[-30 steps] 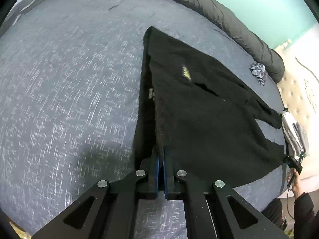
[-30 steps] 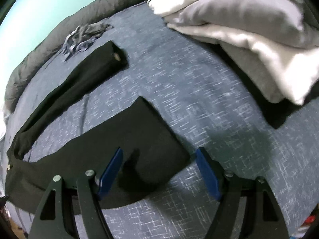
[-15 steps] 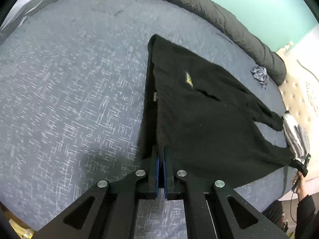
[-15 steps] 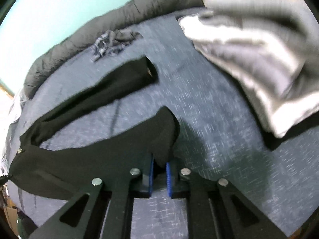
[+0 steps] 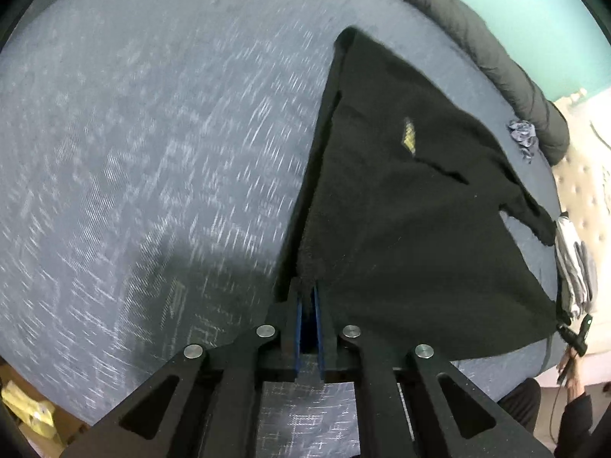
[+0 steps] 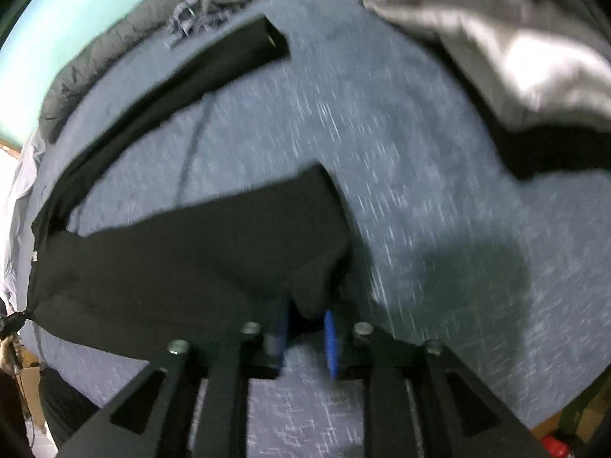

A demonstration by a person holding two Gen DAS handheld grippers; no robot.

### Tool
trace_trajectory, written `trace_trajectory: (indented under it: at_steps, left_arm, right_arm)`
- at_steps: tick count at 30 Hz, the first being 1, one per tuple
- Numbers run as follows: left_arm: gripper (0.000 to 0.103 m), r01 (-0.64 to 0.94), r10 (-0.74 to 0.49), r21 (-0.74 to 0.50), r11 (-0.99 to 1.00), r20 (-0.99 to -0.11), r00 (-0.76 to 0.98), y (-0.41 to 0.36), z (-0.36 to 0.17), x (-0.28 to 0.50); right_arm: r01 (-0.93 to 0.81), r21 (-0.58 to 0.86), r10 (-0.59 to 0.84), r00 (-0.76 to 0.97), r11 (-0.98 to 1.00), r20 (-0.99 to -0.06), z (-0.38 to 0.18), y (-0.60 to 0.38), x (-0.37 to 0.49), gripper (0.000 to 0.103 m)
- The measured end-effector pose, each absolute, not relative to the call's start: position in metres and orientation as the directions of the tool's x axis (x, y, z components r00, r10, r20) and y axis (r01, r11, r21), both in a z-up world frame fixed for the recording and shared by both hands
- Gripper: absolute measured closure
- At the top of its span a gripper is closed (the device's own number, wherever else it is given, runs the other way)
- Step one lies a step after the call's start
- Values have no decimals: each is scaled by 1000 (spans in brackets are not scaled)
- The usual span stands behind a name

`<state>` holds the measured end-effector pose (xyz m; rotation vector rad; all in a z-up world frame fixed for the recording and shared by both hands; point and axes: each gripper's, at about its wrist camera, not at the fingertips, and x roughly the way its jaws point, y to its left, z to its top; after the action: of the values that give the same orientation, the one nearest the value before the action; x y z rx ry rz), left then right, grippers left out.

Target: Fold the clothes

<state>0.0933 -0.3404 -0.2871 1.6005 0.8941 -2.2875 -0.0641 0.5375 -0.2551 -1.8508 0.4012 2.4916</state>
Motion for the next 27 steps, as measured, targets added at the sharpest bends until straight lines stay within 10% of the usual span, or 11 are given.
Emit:
trace_trajectory:
  at_steps: [6, 19, 27]
  left_arm:
    - [84, 499, 91, -279, -820, -925, -369, -335, -267, 87]
    - [80, 412, 58, -239, -879, -913, -404, -303, -235, 57]
    - [77, 415, 67, -245, -876, -915, -398, -295, -247, 41]
  right_arm:
    - [-149, 185, -104, -433, -971, -895, -222, 552, -63, 50]
    - [-10, 121, -110, -358, -993, -927, -261, 535, -114, 46]
    - [-21, 179, -157, -391, -984, -907, -271, 550, -126, 95]
